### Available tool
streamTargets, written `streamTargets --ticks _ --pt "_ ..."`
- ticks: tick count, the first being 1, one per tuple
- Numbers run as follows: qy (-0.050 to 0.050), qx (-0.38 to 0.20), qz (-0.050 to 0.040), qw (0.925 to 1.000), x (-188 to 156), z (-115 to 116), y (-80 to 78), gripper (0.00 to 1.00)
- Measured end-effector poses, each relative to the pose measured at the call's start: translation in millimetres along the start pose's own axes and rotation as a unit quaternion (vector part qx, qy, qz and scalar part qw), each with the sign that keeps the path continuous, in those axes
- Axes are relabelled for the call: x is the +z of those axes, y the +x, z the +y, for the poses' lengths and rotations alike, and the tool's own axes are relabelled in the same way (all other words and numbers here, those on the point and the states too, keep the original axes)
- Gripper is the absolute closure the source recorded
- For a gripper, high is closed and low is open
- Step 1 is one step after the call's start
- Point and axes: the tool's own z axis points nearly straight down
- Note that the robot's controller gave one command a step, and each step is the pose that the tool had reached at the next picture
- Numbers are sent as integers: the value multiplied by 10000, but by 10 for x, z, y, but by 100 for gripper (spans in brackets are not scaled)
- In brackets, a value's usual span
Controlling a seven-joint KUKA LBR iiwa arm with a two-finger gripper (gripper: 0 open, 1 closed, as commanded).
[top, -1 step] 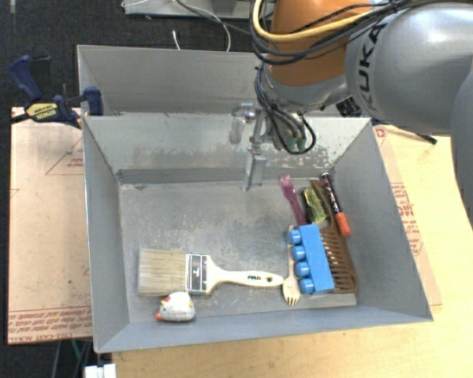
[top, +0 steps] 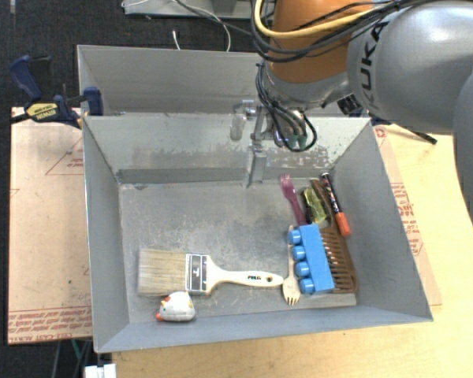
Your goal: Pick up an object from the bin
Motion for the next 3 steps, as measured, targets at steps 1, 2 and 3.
streamTargets --ticks 1,2,3 --pt "-4 -1206 1 9927 1076 512 623 0" --pt "3 -1314 -45 9913 881 951 1106 0" --pt "-1 -2282 25 9736 1192 1402 1424 0"
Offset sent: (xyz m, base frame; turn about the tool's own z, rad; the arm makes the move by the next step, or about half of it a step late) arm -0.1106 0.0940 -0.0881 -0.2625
